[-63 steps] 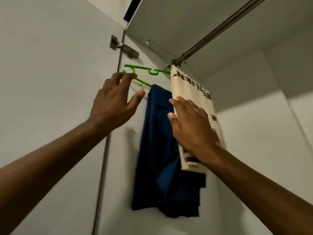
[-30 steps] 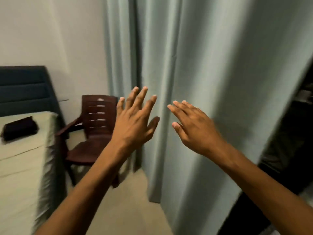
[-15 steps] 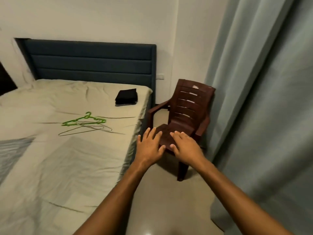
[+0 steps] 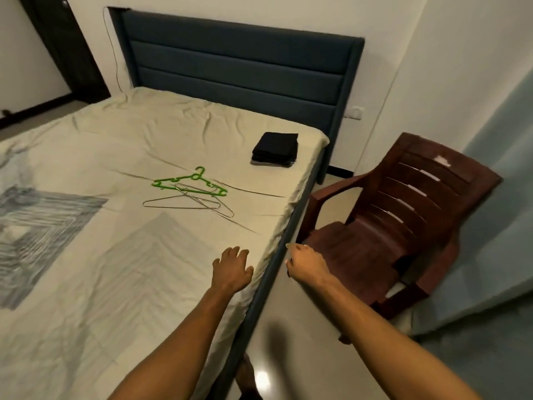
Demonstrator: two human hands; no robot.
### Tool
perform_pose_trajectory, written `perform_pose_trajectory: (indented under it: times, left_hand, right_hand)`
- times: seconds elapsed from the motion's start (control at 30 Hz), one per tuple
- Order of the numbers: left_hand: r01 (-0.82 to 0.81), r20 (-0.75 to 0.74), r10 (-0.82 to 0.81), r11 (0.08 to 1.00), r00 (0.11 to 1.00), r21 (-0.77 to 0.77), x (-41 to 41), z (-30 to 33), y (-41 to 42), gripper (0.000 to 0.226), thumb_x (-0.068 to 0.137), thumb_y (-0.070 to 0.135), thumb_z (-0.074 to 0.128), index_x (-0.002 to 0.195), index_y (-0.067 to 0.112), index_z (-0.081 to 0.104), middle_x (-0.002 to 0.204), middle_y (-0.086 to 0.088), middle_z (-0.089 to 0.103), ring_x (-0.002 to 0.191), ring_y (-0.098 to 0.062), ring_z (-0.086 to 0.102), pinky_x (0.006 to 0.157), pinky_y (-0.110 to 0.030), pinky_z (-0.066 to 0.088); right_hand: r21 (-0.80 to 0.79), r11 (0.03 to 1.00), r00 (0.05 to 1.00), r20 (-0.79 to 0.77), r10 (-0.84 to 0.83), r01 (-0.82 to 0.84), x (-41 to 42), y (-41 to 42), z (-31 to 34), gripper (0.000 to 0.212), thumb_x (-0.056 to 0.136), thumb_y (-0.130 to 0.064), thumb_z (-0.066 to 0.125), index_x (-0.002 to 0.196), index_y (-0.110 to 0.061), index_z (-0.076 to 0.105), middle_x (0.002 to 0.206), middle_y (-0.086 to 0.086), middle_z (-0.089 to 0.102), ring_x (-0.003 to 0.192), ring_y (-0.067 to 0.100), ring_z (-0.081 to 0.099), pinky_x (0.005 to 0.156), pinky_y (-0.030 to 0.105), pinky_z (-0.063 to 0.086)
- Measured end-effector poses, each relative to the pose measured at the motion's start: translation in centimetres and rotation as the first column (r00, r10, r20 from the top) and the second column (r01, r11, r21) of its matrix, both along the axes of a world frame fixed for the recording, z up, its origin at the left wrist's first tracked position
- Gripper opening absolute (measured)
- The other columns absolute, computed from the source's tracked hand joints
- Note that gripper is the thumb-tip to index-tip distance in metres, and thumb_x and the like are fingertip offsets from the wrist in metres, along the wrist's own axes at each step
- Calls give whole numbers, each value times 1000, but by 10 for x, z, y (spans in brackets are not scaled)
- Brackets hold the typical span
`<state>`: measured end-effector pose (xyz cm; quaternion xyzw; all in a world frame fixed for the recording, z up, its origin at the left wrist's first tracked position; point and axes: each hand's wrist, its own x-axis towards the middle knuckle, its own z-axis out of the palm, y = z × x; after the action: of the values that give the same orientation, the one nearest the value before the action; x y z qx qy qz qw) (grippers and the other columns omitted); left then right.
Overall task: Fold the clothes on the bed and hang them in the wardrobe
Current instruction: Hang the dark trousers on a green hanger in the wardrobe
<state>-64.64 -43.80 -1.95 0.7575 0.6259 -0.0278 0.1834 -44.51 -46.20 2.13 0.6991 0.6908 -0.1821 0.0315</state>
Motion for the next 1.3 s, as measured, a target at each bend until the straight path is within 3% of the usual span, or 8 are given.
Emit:
perform_pose_trajectory:
  times: [0.37, 0.7, 0.97, 1.3]
  left_hand:
    - [-119, 131, 127, 991, 983, -68, -3, -27, 186, 52, 99, 35, 48, 148, 18, 41, 153, -5, 41, 140, -27, 36, 106, -43, 38]
    - [-232, 118, 248, 964, 962, -130, 2, -81, 317, 50, 99, 32, 48, 145, 13, 43, 148, -6, 47, 135, -28, 42, 102, -43, 41]
    - [-424, 111, 463, 867, 879, -261, 21, -148, 425, 54, 100, 36, 49, 148, 14, 39, 150, -10, 44, 135, -31, 42, 105, -42, 42]
    - [-446, -131, 432, 889, 892, -103, -13, -259, 479, 63, 91, 54, 55, 146, 30, 37, 161, -14, 18, 145, -35, 20, 107, -51, 35]
  right_hand:
    - [-9, 1000, 1000, -13, 27, -27, -12, 186, -19, 48, 100, -31, 45, 144, -12, 40, 140, 12, 52, 124, 33, 52, 98, 47, 48]
    - [-70, 995, 993, -100, 62, -69, 10, 334, -72, 50, 101, -28, 45, 147, -13, 35, 144, 12, 49, 128, 32, 49, 99, 43, 46]
    - [-163, 977, 979, -172, 108, -137, 29, 471, -137, 51, 102, -33, 47, 148, -15, 34, 142, 10, 50, 128, 31, 50, 99, 40, 42]
    - [-145, 953, 930, -298, 216, -268, -69, 581, -257, 52, 98, -38, 55, 143, -13, 44, 139, 12, 53, 127, 32, 50, 101, 39, 42]
